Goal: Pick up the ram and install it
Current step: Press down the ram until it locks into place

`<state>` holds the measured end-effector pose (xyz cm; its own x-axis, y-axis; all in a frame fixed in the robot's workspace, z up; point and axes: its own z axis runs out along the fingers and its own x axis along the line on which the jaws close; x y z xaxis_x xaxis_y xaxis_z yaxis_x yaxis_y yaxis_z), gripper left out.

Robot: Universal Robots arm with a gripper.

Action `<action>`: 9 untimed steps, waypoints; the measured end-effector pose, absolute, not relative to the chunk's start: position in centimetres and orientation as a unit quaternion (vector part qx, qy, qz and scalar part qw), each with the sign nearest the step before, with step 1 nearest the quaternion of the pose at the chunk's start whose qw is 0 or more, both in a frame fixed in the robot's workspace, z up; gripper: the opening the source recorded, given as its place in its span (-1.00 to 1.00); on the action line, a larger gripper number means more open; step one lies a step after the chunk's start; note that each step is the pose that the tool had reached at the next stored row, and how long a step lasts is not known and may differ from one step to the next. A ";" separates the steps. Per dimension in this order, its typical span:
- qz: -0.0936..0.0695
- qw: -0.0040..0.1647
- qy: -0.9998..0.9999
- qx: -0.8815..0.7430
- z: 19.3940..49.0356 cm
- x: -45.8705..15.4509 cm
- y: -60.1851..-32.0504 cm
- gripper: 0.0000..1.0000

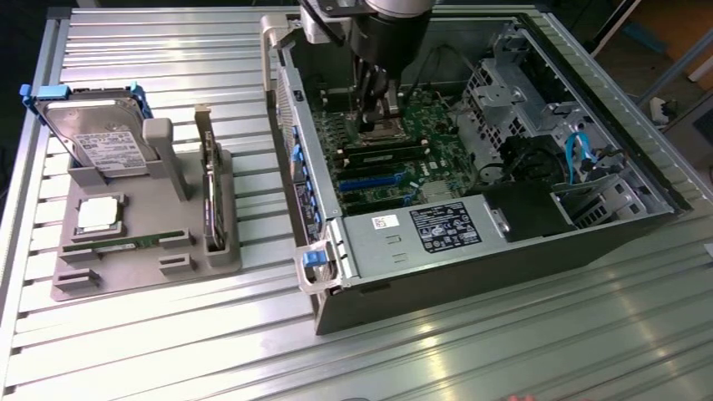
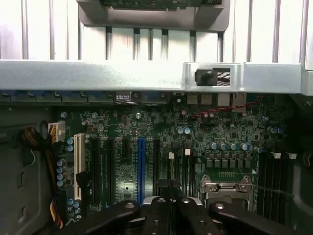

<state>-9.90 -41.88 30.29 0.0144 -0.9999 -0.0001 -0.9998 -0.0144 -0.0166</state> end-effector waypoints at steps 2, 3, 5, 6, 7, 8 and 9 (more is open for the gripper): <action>-0.006 0.005 0.702 -0.712 30.7 -9.9 -41.9 -0.79; -0.007 0.005 0.702 -0.712 30.9 -9.9 -41.9 -0.79; -0.007 0.005 0.702 -0.712 30.9 -9.9 -41.9 -0.79; -0.007 0.005 0.702 -0.712 30.9 -9.9 -41.9 -0.79; -0.007 0.005 0.702 -0.712 30.9 -9.9 -41.9 -0.79; -0.007 0.004 0.702 -0.712 30.9 -9.9 -41.9 -0.79; -0.007 0.004 0.702 -0.712 30.9 -9.9 -41.9 -0.79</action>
<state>-9.85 -41.87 30.90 0.0144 -0.9999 0.0043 -0.9998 -0.0145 -0.0164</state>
